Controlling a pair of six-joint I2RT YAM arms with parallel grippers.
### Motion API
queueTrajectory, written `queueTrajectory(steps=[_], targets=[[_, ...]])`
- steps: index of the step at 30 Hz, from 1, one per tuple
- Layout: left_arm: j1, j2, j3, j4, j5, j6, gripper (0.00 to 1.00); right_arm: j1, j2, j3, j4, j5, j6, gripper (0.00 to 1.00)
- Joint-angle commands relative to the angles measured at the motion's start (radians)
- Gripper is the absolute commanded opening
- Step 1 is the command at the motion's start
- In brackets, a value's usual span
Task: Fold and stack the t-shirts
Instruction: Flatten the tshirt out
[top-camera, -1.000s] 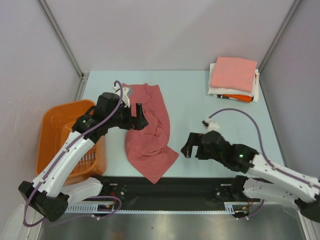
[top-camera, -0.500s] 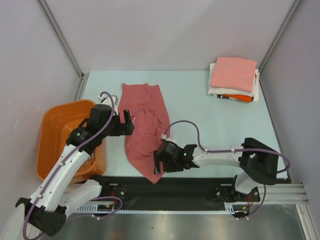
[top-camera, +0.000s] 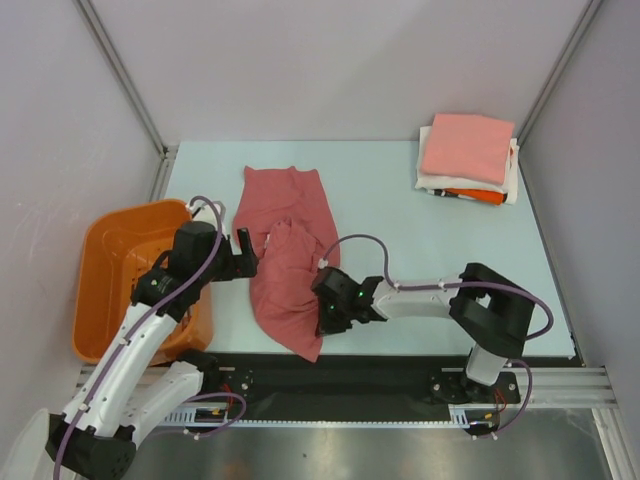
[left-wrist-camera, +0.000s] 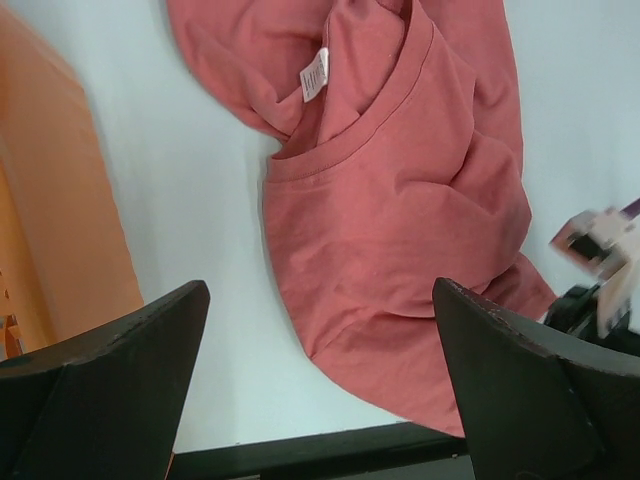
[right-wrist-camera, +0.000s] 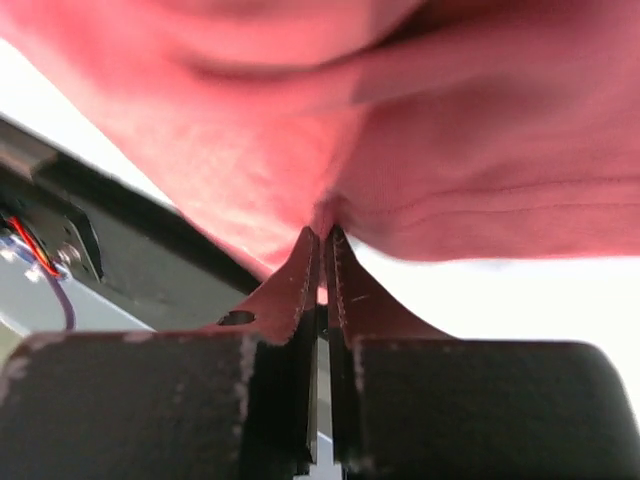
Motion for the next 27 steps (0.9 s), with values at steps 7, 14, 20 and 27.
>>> queueTrajectory(steps=[7, 14, 20, 27], targets=[[0.008, -0.043, -0.017, 0.056, -0.026, 0.017, 1.00, -0.401, -0.564, -0.078, -0.390, 0.206, -0.075, 0.00], [0.008, -0.031, -0.025, 0.063, -0.015, 0.014, 1.00, -0.904, -0.889, -0.205, -0.547, 0.076, -0.243, 0.31], [0.008, -0.010, -0.031, 0.070, 0.000, 0.013, 1.00, -0.937, -0.842, -0.201, -0.504, -0.033, -0.245, 0.86], [0.008, 0.010, -0.033, 0.070, 0.002, 0.011, 1.00, -0.545, -0.704, -0.138, -0.400, 0.114, -0.115, 0.89]])
